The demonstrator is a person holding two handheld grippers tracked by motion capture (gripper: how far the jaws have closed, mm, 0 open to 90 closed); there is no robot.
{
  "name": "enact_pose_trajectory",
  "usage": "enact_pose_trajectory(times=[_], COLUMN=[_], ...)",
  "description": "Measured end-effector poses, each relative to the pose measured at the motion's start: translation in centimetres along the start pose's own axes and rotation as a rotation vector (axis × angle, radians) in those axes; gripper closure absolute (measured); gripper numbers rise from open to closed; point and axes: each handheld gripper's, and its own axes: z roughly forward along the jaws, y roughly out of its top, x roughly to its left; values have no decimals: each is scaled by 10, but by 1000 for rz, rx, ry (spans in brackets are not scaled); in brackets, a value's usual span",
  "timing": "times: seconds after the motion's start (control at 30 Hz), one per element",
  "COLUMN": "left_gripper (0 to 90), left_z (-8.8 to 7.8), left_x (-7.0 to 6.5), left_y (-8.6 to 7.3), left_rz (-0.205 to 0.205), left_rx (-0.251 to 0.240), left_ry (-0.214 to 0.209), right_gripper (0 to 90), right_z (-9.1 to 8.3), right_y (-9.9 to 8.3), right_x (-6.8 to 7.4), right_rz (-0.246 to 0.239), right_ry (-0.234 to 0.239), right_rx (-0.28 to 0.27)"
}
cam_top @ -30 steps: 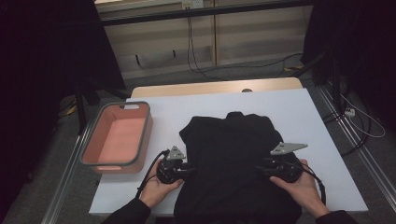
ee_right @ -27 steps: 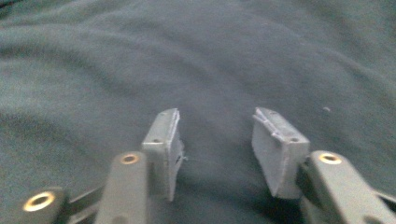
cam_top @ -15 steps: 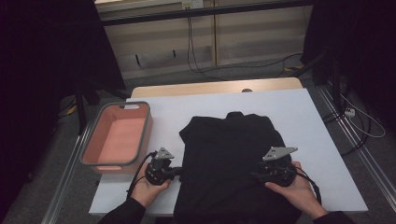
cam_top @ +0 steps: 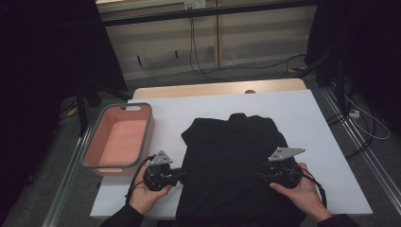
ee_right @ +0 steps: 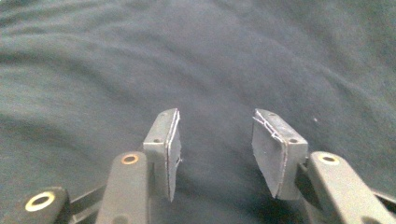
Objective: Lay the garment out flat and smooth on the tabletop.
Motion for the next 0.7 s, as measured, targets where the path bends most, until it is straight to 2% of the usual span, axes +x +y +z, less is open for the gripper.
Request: enact_pose_trajectory(times=[0.07,0.2,0.27,0.33,0.4,0.47,0.5,0.57,0.6,0.7], left_gripper=[657,611,584,548,488,426,422,460,517,724], left_z=[6,14,21,26,32,36,36,36,35,36], left_x=[-6,-21,-34,-41,-47,-52,-52,-51,-49,-46], left_y=[2,6,6,7,6,4,5,4,4,7], left_rz=[31,87,118,152,175,198,208,190,194,166], left_rx=[11,24,33,52,74,60,65,52,56,64], left_ry=[9,-24,-52,-58,-32,-16,-18,-27,-26,-29], right_gripper=[531,541,542,539,534,554,572,610,635,684], right_z=[-1,5,7,10,13,13,13,13,13,14], right_y=[1,2,3,3,2,2,2,2,2,3], right_x=[2,15,21,25,28,26,25,24,24,24], right_rz=[-7,-49,-66,-84,-105,-98,-99,-95,-93,-91], right_ry=[14,53,68,77,71,75,76,70,66,53], right_rx=[-7,23,25,37,51,51,48,45,46,54])
